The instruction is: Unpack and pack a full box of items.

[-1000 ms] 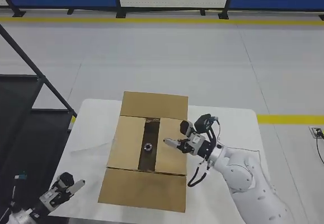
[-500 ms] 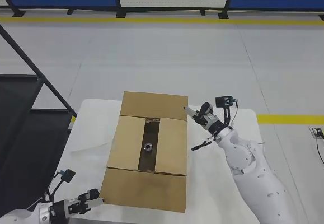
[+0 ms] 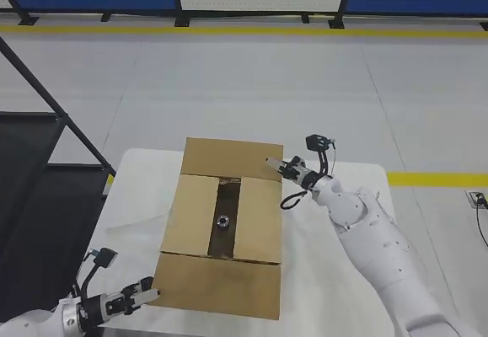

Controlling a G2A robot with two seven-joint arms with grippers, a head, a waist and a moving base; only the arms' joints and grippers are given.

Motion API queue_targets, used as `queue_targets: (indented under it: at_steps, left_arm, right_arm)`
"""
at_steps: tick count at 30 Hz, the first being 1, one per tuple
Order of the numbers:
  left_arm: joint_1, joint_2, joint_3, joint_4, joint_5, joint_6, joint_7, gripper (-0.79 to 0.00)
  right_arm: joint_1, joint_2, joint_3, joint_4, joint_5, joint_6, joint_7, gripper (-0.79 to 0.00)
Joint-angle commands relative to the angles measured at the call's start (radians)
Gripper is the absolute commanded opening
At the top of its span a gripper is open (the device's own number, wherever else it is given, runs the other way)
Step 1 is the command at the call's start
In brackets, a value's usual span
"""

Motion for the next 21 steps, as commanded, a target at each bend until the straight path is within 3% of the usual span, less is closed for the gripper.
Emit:
queue_targets:
  at_steps: [1, 11, 21]
  left_arm:
    - [-0.006, 0.002, 0.007, -0.001, -0.012, 0.022, 0.001, 0.0]
    - [-0.029, 0.013, 0.03, 0.01, -0.02, 0.05, 0.012, 0.0]
    - [-0.035, 0.019, 0.002, -0.014, -0.14, 0.09, 0.077, 0.0]
  right_arm:
    - [0.024, -0.006, -0.006, 0.049, 0.025, -0.047, 0.021, 0.0]
    - [0.104, -0.035, -0.035, 0.196, 0.082, -0.161, 0.068, 0.0]
    - [0.124, -0.036, -0.037, 0.234, 0.089, -0.256, 0.075, 0.0]
